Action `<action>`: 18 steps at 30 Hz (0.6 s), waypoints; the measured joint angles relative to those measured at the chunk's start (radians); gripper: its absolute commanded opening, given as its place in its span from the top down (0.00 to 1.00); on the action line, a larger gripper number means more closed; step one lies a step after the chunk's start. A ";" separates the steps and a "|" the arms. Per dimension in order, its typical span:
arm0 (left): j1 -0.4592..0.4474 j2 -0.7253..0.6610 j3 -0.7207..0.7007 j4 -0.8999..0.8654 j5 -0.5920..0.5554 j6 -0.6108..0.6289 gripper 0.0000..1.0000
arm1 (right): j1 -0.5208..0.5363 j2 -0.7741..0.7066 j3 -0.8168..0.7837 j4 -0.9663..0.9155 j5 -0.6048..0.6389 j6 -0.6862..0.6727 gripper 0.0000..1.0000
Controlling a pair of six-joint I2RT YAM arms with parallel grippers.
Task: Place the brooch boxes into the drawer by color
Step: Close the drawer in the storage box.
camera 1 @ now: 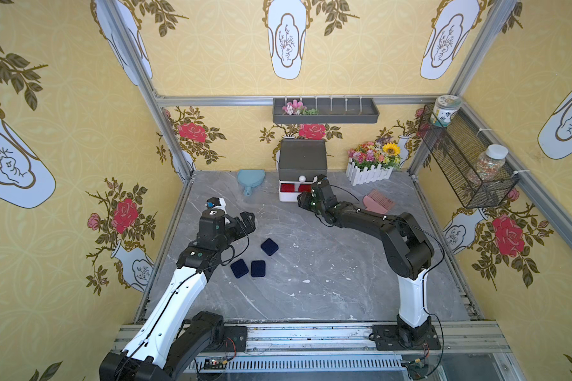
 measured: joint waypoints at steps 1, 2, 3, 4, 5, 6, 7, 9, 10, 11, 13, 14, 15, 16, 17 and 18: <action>0.000 0.000 0.000 0.000 0.000 0.000 0.00 | 0.000 -0.013 -0.014 0.001 -0.001 0.000 0.41; 0.000 0.000 0.000 0.000 0.000 0.000 0.00 | -0.002 -0.030 -0.033 0.006 -0.001 0.000 0.40; 0.000 -0.001 0.000 0.000 0.000 0.000 0.00 | -0.006 -0.053 -0.060 0.018 -0.006 0.000 0.41; 0.000 -0.001 0.000 0.000 0.000 0.000 0.00 | -0.010 -0.072 -0.081 0.025 -0.023 0.000 0.44; 0.000 -0.001 0.000 0.000 0.000 0.000 0.00 | -0.017 -0.097 -0.107 0.033 -0.031 0.000 0.52; 0.001 -0.001 0.000 0.000 0.000 0.000 0.00 | -0.029 -0.121 -0.136 0.047 -0.034 0.001 0.67; 0.001 0.000 0.000 0.000 0.000 0.000 0.00 | -0.045 -0.144 -0.164 0.057 -0.049 0.001 0.80; 0.001 0.002 0.000 0.001 0.000 -0.001 0.00 | -0.077 -0.171 -0.202 0.071 -0.063 0.006 0.99; 0.001 0.003 0.000 0.002 0.000 -0.001 0.00 | -0.094 -0.179 -0.219 0.076 -0.076 0.009 1.00; 0.001 0.005 0.000 0.003 0.000 -0.001 0.00 | -0.108 -0.182 -0.227 0.077 -0.087 0.011 1.00; 0.001 0.008 0.000 0.009 0.000 -0.001 0.00 | -0.137 -0.179 -0.237 0.076 -0.103 0.008 1.00; 0.001 0.009 0.000 0.011 0.000 -0.002 0.00 | -0.146 -0.174 -0.237 0.077 -0.110 0.008 1.00; 0.001 0.010 0.000 0.014 0.001 -0.002 0.00 | -0.153 -0.167 -0.235 0.083 -0.121 0.008 1.00; 0.001 0.011 0.000 0.016 0.001 -0.002 0.00 | -0.156 -0.159 -0.230 0.089 -0.129 0.008 1.00; 0.001 0.011 0.000 0.017 0.001 -0.004 0.00 | -0.160 -0.148 -0.224 0.093 -0.132 0.008 1.00; 0.001 0.011 0.000 0.018 0.001 -0.009 0.00 | -0.163 -0.138 -0.217 0.095 -0.137 0.009 1.00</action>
